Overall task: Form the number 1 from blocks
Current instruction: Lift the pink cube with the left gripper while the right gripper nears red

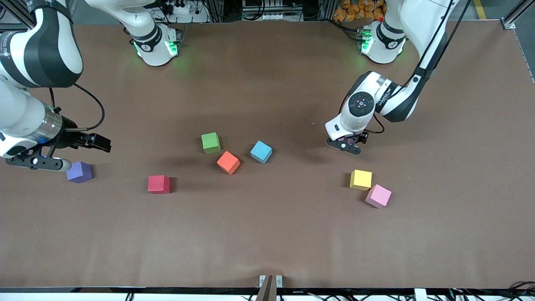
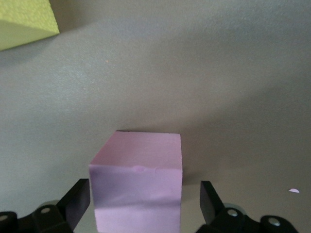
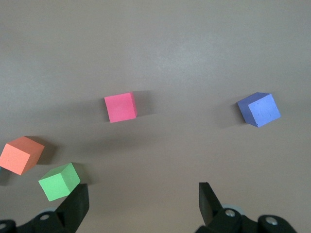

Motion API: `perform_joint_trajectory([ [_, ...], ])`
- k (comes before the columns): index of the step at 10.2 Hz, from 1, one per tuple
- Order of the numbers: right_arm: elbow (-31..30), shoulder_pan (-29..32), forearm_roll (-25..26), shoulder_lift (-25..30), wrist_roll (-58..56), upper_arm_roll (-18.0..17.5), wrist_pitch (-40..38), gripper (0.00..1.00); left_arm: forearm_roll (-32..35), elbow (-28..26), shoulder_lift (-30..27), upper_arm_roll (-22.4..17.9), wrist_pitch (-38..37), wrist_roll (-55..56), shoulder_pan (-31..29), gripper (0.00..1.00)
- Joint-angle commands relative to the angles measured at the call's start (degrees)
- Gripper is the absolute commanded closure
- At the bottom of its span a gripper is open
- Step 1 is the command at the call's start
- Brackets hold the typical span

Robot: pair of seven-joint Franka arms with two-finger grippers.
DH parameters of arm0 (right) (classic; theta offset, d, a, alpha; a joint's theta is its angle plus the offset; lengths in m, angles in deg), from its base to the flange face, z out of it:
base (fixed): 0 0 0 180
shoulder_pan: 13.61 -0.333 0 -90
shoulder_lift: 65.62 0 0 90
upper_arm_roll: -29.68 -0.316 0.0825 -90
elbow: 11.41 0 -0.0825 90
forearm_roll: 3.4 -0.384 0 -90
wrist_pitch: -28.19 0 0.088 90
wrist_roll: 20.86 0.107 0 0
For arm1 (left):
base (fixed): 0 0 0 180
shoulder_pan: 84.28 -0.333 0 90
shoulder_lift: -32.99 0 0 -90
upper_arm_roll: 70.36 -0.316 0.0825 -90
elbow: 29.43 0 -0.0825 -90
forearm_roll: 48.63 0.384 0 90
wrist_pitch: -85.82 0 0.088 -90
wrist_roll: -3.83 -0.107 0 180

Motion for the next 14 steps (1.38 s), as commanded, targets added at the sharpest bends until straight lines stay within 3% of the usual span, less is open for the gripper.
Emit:
perform_joint_trajectory([
  [1, 0.09, -1.45, 0.31, -0.44, 4.48, 0.14, 0.47, 0.0, -2.49, 0.16, 1.21, 0.72, 0.73, 1.5, -0.65, 0.56],
  [2, 0.0, -2.24, 0.31, -0.44, 5.63, 0.14, 0.56, 0.0, -2.68, 0.16, 1.3, 0.63, 0.73, 3.43, -0.48, 0.88],
  [3, 0.0, -2.42, 0.31, -0.7, 6.25, 0.14, 0.56, 0.0, -2.68, 0.25, 1.3, 0.63, 0.73, 6.58, -0.04, 1.0],
  [5, 0.09, -2.33, 0.31, -1.92, 6.26, 0.14, 1.35, 0.0, -2.68, 1.73, 1.12, 0.81, 0.46, 13.16, 0.83, 1.0],
  [7, 0.35, -2.33, 0.57, -4.47, 6.17, 0.14, 4.5, 0.0, -2.68, 4.89, 1.04, 0.81, -0.15, 21.86, 5.47, 1.0],
  [10, 0.61, -2.42, 1.09, -9.82, 5.82, 0.22, 13.71, 0.0, -2.86, 10.68, 1.3, 0.81, -5.15, 34.44, 15.49, 1.0],
  [12, 0.53, -2.42, 1.01, -13.34, 5.91, 0.22, 21.54, 0.0, -6.79, 14.81, 2.87, 0.81, -7.0, 38.68, 22.34, 1.0],
  [14, 0.53, -2.51, 0.75, -15.72, 5.65, 0.22, 25.25, 0.0, -9.0, 22.61, 7.34, 0.72, -11.82, 44.46, 28.93, 1.0],
])
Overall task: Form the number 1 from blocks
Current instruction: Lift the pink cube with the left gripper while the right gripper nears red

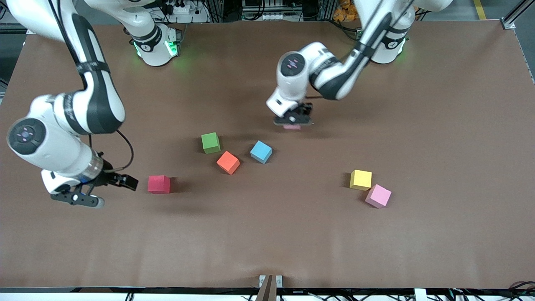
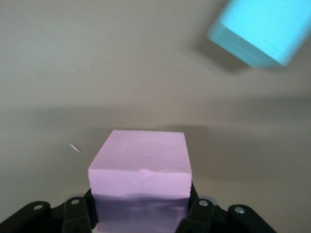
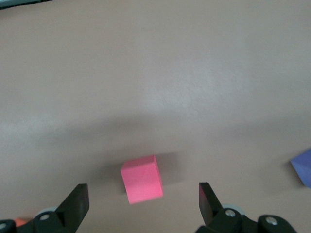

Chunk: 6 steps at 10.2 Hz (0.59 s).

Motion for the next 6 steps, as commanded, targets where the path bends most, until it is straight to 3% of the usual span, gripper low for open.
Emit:
perform_joint_trajectory([
  [1, 0.8, -0.27, 0.69, -2.6, 0.05, -0.03, 3.26, 0.0, -1.9, 10.91, 7.37, -0.67, -5.08, 5.87, 6.88, 1.0],
  [6, -1.12, -1.76, 0.78, -7.09, -3.19, -0.03, 8.72, 0.0, -4.44, 18.41, 14.68, -0.67, -5.09, 12.65, 19.1, 1.0],
])
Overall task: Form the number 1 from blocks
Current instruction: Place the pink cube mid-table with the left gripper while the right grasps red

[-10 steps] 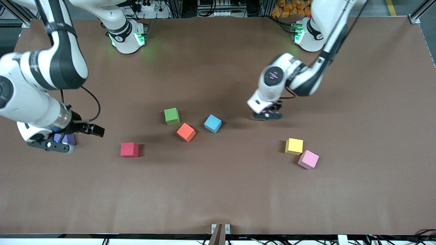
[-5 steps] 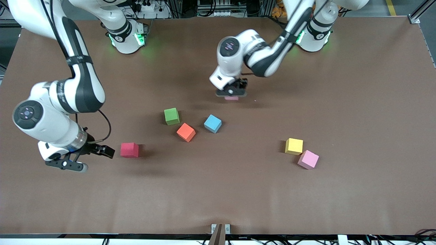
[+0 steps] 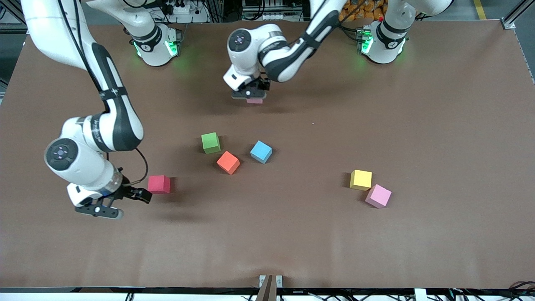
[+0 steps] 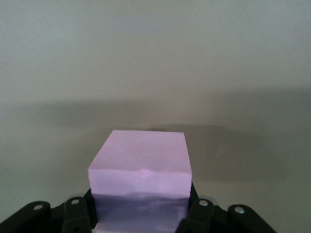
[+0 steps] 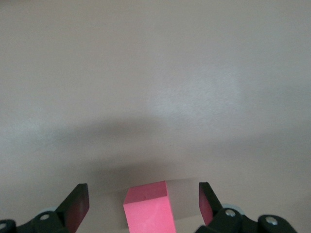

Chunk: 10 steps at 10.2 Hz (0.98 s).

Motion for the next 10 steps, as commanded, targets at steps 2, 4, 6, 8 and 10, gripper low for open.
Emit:
perform_joint_trajectory([
  [2, -2.69, -0.57, 0.77, -0.11, -3.74, 0.09, 0.57, 0.0, -2.2, 3.44, 3.51, -0.65, -1.64, 3.66, 5.79, 1.0],
  [4, -4.54, -0.57, 0.77, -0.46, -4.88, 0.09, 0.74, 0.0, -2.73, 3.44, 4.39, -0.65, -1.2, 4.02, 7.46, 1.0],
  [6, -4.55, -0.57, 0.77, -2.39, -6.9, 0.09, 1.01, 0.0, -3.44, 3.44, 4.84, -0.65, -0.67, 3.93, 7.55, 1.0],
  [8, -4.55, -0.57, 0.77, -4.06, -7.27, 0.09, 1.09, 0.0, -3.44, 3.52, 4.75, -0.65, -0.58, 3.58, 8.43, 0.7],
  [10, -4.63, -0.66, 0.77, -4.68, -7.44, 0.09, 2.06, 0.0, -3.17, 3.7, 4.75, -0.74, -0.58, 4.02, 9.22, 0.0],
])
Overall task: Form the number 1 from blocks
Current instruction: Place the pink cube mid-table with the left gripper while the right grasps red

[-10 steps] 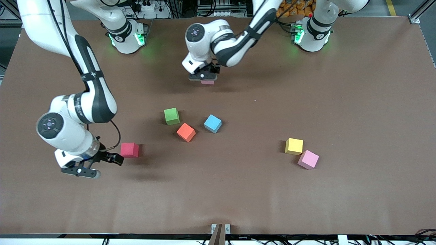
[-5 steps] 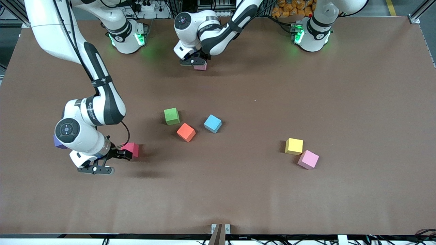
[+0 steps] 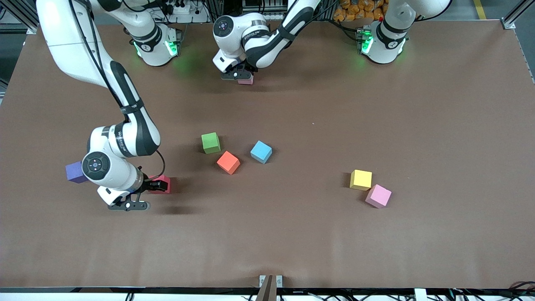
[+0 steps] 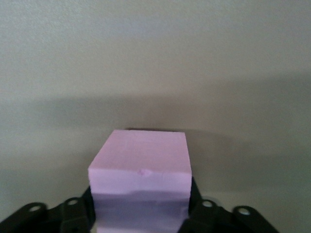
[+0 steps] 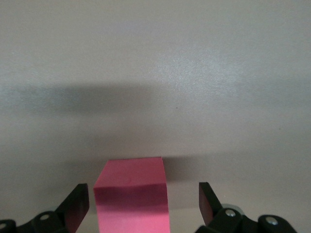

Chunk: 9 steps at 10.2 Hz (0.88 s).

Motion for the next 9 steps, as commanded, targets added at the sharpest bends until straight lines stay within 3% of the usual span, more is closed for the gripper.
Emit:
perform_joint_trajectory([
  [1, 0.17, -0.11, 0.76, -0.71, -0.47, 0.02, 0.75, 0.0, -1.37, 1.25, 0.27, -0.59, -0.43, 0.32, 1.22, 0.0],
  [4, -0.26, -0.55, 0.76, -1.41, -0.91, 0.02, 1.44, 0.0, -1.28, 1.34, -1.74, -1.38, -0.95, 3.21, -0.26, 0.0],
  [5, -0.7, -0.55, 0.76, -1.41, -1.0, 0.02, 1.88, 0.05, -1.11, 1.25, -3.49, -2.51, -1.65, 4.44, -2.89, 0.0],
  [7, -0.88, -0.9, 0.06, -1.41, -0.48, -0.06, 1.45, 0.24, -1.28, 1.34, -8.49, -2.53, -5.69, 5.68, -11.65, 0.0],
  [9, -0.8, -0.9, -0.12, -1.15, -0.12, 0.02, 1.19, 0.43, -0.67, 3.96, -9.4, -3.14, -5.79, 13.46, -18.09, 0.0],
])
